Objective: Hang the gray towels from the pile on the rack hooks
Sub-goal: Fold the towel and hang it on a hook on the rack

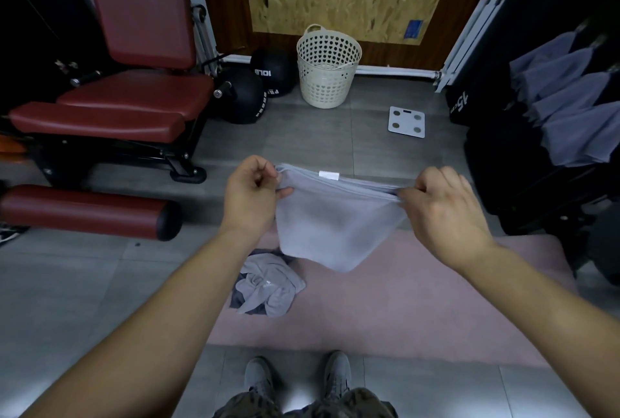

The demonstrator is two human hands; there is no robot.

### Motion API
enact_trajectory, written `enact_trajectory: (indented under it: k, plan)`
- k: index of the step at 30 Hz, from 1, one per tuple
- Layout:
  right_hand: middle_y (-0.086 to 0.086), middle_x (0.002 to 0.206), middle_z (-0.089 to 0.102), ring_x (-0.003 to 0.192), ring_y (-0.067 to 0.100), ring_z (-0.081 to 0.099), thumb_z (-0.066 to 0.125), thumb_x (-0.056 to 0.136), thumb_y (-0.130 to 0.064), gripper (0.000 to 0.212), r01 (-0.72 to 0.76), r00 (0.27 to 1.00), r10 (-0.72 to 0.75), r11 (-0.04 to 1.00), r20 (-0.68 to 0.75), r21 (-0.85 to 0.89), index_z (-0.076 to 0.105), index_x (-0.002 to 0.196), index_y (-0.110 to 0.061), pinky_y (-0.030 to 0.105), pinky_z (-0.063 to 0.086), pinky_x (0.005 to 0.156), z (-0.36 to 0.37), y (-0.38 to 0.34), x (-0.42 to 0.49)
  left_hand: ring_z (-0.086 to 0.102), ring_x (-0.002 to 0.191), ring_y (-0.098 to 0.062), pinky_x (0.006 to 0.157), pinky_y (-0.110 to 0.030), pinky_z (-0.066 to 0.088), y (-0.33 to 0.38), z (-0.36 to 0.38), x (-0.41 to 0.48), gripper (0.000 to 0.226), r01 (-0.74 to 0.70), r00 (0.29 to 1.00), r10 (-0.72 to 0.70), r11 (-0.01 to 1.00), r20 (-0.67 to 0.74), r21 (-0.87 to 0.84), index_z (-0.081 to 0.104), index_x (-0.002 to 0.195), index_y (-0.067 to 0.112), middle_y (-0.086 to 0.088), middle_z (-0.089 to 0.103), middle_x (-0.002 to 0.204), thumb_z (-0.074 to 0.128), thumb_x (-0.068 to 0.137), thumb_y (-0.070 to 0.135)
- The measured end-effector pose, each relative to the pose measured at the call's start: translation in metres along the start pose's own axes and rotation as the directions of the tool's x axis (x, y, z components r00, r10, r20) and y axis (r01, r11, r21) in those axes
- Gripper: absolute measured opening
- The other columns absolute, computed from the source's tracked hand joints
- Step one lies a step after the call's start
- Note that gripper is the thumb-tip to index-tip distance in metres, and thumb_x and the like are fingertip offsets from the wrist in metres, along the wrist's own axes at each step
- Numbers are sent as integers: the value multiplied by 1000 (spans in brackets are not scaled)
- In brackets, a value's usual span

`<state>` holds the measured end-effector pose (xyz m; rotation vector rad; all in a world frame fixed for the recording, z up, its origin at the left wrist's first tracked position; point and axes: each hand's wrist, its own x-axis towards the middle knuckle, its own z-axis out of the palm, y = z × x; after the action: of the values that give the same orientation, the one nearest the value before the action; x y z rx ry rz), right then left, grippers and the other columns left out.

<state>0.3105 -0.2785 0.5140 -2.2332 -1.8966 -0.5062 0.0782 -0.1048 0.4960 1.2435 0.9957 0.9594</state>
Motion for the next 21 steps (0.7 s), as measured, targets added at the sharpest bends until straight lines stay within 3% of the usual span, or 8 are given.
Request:
enact_trajectory:
  k: [3, 5, 9, 12, 14, 17, 18, 21]
  plan:
    - [5, 91, 51, 86, 28, 46, 78, 83, -23, 15, -150, 989, 144, 965, 42, 215, 72, 83, -10, 37, 44, 73, -5, -1, 2, 51, 76, -9, 81, -39, 59, 0, -3, 2, 36, -47, 999, 46, 997, 13, 56, 49, 82, 19, 0, 49, 81, 46, 94, -14]
    - [-1, 98, 59, 92, 20, 54, 79, 83, -31, 18, -284, 959, 255, 851, 125, 442, 69, 77, -17, 31, 47, 78, -12, -2, 4, 50, 77, -15, 78, -45, 53, -1, -10, 0, 34, -100, 992, 85, 982, 97, 162, 47, 93, 28, -1, 50, 86, 52, 87, -5]
    - [6, 75, 66, 66, 14, 55, 75, 89, -22, 19, -534, 838, 368, 397, 404, 746, 61, 77, -16, 30, 45, 63, -18, -6, 7, 54, 82, -11, 76, -13, 47, 11, -17, -4, 73, -153, 953, 38, 915, 299, 373, 36, 136, 21, 6, 49, 100, 73, 77, -5]
    - [13, 76, 52, 72, 23, 47, 63, 96, -7, 18, -558, 807, 325, 142, 494, 818, 49, 89, -17, 38, 43, 67, -18, -8, 6, 50, 107, -15, 95, -23, 43, 17, -14, -6, 101, -216, 917, -82, 719, 390, 660, 34, 149, 23, 1, 43, 119, 91, 67, 9]
    - [7, 78, 49, 74, 20, 44, 53, 99, -6, 17, -599, 784, 320, 160, 532, 785, 48, 92, -20, 40, 41, 69, -15, -14, 5, 49, 112, -20, 95, -25, 40, 14, -9, -9, 93, -278, 886, -151, 583, 438, 763, 47, 142, 21, 0, 42, 120, 94, 62, 16]
    - [-4, 78, 48, 69, 6, 41, 49, 101, -15, 11, -600, 784, 376, 253, 494, 759, 52, 93, -22, 28, 37, 66, -13, -30, 3, 54, 102, -21, 81, -28, 44, 7, -2, -13, 60, -365, 853, -201, 429, 482, 826, 64, 118, 18, -3, 52, 112, 91, 65, 22]
    - [-6, 78, 49, 68, 4, 42, 54, 101, -23, 7, -592, 791, 364, 250, 493, 766, 54, 95, -21, 25, 38, 65, -14, -33, 2, 55, 98, -21, 78, -29, 45, 8, -1, -15, 48, -380, 847, -209, 406, 489, 831, 66, 111, 18, -3, 54, 108, 89, 68, 24]
    - [-7, 80, 64, 69, 4, 58, 84, 77, -35, 36, -657, 752, 117, 219, 649, 722, 62, 100, -18, 22, 48, 63, -23, -30, 0, 54, 82, -13, 65, -24, 43, 9, -5, -15, 21, -391, 804, -245, 469, 541, 792, 63, 81, 22, -1, 55, 93, 82, 73, 25]
